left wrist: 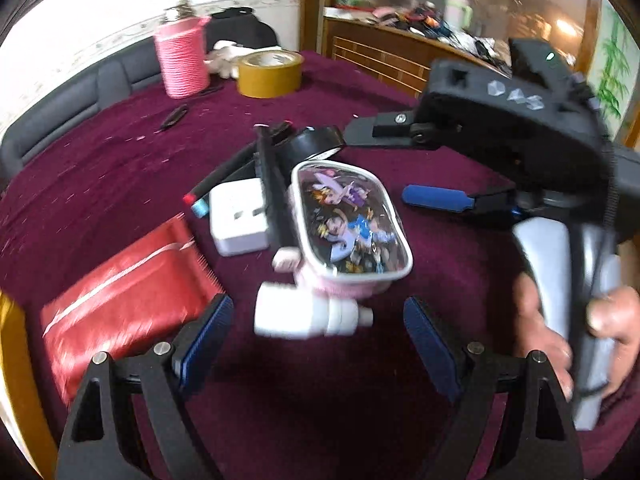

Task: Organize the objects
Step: 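Grasp the small white dropper bottle with the left tool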

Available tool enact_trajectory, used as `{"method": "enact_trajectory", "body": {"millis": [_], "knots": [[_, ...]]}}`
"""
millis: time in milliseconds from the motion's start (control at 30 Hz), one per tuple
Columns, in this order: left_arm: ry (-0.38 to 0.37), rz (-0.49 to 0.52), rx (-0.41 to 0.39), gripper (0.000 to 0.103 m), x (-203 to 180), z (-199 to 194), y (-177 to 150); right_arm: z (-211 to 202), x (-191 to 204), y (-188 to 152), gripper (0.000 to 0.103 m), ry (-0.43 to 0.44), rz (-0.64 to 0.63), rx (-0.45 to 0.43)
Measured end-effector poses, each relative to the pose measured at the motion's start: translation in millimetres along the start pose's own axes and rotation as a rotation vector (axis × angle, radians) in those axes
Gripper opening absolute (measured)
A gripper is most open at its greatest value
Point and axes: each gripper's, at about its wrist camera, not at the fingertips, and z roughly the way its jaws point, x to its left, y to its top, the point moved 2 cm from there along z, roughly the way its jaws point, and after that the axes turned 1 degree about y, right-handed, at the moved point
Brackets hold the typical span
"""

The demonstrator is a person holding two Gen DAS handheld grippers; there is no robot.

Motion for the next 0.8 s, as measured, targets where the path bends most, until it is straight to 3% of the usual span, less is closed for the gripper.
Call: {"method": "enact_trajectory", "body": {"millis": [67,100,233,300,467,633,800], "knots": [[-0.048,0.002,0.027,0.086,-1.0,11.4,3.2,0.5,-0.5,0.6,0.089,-0.001,0.002,0.001],[-0.107,-0.012,0.061,0.082,-2.2,18.3,2.8,0.5,-1.1,0.6,0.089,-0.001,0.004,0.002],[-0.197,0.04,0.09,0.057,-18.3,7.0,-12.1,1.1,-5.8,1.1,0.091,-0.008,0.017,0.012],[-0.245,0.087,0.12,0.056,-28.6,-4.8,-26.2,3.6,-6.6,1.9,0.091,-0.006,0.026,0.019],[-0.198,0.158,0.088,0.058,-41.0,-16.9,-36.9,4.6,-3.8,1.3,0.092,-0.011,0.017,0.021],[-0.204,0.179,0.105,0.062,-51.3,-11.2,-41.8,4.6,-4.6,0.6,0.093,-0.007,0.016,0.02],[-0.145,0.236,0.101,0.062,-61.3,-18.4,-50.2,5.1,-4.8,0.5,0.093,-0.004,0.018,0.022]]}}
